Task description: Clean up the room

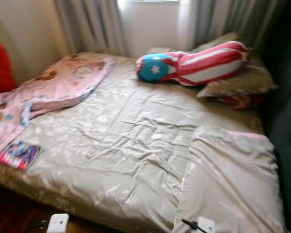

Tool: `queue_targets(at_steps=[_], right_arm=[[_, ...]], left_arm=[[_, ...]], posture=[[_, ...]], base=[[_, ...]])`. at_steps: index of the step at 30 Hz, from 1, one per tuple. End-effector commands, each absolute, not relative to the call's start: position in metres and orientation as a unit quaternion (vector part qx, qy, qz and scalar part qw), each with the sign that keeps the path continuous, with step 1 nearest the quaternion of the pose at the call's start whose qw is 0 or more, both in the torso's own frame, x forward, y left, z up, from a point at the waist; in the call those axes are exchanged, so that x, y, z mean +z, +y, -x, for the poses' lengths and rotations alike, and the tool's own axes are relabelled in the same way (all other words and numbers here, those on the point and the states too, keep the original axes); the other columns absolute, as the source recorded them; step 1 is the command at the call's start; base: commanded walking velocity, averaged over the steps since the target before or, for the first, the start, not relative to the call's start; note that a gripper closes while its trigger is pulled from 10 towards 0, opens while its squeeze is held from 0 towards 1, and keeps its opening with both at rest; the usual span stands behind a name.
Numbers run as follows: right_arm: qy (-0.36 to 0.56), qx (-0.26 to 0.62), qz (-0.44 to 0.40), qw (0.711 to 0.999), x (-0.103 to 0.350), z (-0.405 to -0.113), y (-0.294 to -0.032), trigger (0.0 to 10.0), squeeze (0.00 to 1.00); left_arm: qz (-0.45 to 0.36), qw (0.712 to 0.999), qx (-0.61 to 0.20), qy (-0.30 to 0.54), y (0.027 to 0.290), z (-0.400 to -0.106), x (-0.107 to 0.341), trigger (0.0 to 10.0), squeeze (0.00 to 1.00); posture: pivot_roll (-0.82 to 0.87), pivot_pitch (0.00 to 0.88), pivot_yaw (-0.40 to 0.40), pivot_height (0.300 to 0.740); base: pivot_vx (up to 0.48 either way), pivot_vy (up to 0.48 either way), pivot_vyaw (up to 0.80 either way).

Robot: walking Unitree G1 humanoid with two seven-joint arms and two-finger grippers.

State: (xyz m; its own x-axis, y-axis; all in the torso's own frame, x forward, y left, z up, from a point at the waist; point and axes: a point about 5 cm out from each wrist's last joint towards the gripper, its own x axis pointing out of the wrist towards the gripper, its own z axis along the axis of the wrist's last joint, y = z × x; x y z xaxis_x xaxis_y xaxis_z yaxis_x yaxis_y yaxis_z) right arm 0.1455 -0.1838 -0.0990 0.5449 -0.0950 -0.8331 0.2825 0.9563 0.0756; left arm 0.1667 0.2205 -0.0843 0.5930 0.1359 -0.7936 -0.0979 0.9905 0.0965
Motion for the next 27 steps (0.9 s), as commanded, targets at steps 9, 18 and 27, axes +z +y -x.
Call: queue_targets(at_steps=[9, 18, 27], right_arm=[[0.478, -0.120, -0.088, 0.866, -0.102, -0.135, -0.194, 10.0, 0.00], [0.476, -0.117, -0.088, 0.867, -0.102, -0.136, -0.191, 10.0, 0.00], [0.473, -0.117, -0.087, 0.869, -0.101, -0.137, -0.191, 10.0, 0.00]], left_arm=[[-0.023, 0.892, 0.056, 0.447, 0.208, -0.176, -0.084, 10.0, 0.00], [-0.022, 0.892, 0.056, 0.447, 0.205, -0.175, -0.084, 10.0, 0.00], [-0.022, 0.891, 0.060, 0.449, 0.208, -0.173, -0.084, 10.0, 0.00]], posture=[[-0.09, 0.000, 0.039, 0.740], [-0.09, 0.000, 0.038, 0.740], [-0.09, 0.000, 0.035, 0.740]], base=[[0.000, 0.450, 0.00], [0.000, 0.453, 0.00], [0.000, 0.453, 0.00]])
